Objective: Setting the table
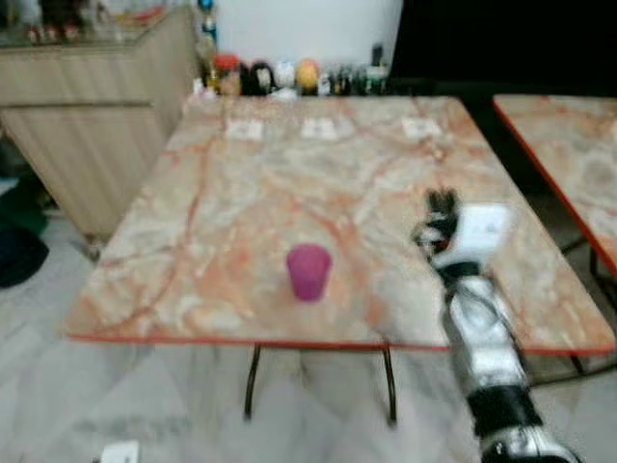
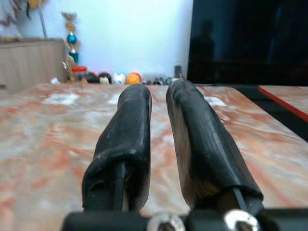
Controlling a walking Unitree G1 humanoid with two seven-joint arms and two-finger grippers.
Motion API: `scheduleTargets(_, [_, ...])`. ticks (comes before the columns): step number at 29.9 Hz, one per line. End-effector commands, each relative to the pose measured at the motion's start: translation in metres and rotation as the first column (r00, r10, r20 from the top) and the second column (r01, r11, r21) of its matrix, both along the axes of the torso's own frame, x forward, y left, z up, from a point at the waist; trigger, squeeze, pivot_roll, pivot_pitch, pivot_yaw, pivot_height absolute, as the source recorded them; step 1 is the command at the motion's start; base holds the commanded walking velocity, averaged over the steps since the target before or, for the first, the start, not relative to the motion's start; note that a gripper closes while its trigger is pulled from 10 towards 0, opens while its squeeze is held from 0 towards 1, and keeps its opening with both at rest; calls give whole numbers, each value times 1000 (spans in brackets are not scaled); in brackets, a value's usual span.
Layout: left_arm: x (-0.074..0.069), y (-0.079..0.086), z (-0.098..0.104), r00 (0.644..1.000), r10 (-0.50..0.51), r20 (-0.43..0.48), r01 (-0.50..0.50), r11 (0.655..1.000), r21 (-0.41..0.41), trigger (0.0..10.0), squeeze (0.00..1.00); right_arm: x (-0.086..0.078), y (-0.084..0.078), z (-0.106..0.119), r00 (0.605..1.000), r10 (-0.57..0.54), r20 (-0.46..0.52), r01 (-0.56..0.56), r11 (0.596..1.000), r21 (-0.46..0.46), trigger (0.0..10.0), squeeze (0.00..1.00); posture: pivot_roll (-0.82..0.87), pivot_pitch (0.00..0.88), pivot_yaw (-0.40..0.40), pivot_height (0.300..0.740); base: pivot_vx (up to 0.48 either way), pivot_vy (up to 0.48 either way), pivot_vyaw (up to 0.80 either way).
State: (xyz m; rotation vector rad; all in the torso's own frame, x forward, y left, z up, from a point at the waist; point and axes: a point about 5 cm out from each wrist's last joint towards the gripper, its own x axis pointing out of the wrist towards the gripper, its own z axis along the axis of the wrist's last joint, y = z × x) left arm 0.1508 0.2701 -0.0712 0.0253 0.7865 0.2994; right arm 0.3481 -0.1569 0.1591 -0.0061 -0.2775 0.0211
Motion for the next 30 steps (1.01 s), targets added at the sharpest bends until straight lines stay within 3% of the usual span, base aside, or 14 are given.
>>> scheduleTargets(1, [-5, -3, -3, 1000, 4, -17, -4, 1000, -10, 10000, 0, -2, -13, -2, 999, -39, -6, 39, 999, 2, 10000, 0, 18, 29, 29, 740, 0, 480, 0])
scheduleTargets(5, [-4, -3, -3, 1000, 6, -12, -6, 1000, -9, 10000, 0, -2, -13, -2, 999, -39, -6, 39, 999, 4, 10000, 0, 18, 29, 29, 740, 0, 419, 0])
scheduleTargets(10, [-4, -2, -2, 1000, 0, -6, 0, 1000, -3, 10000, 0, -5, -12, -3, 999, -41, -7, 41, 999, 14, 10000, 0, 18, 29, 29, 740, 0, 0, 0])
scheduleTargets(11, [-4, -2, -2, 1000, 0, -6, 0, 1000, -3, 10000, 0, -6, -12, -4, 999, -41, -7, 41, 999, 15, 10000, 145, 18, 29, 29, 740, 0, 0, 0])
scheduleTargets(13, [-4, -2, -2, 1000, -1, -7, 1, 1000, -3, 10000, 0, -7, -12, -4, 999, -40, -8, 40, 999, 16, 10000, 145, 18, 29, 29, 740, 0, 0, 0])
scheduleTargets(14, [-4, -2, -2, 1000, 0, -7, 0, 1000, -2, 10000, 0, -9, -11, -5, 999, -40, -11, 40, 999, 19, 10000, 1000, 17, 32, 28, 740, 0, 0, 0])
scheduleTargets(21, [-4, -3, -2, 1000, -2, -8, 2, 1000, -3, 10000, 0, -18, -18, -13, 994, -91, -69, 92, 996, 19, 10000, 1000, 17, 32, 23, 740, 0, 0, 0])
scheduleTargets(30, [-4, -4, -3, 1000, -5, -10, 5, 1000, -4, 10000, 0, -32, -28, -10, 989, -106, -108, 119, 985, 128, 10000, 1000, 12, 33, 19, 740, 0, 0, 0])
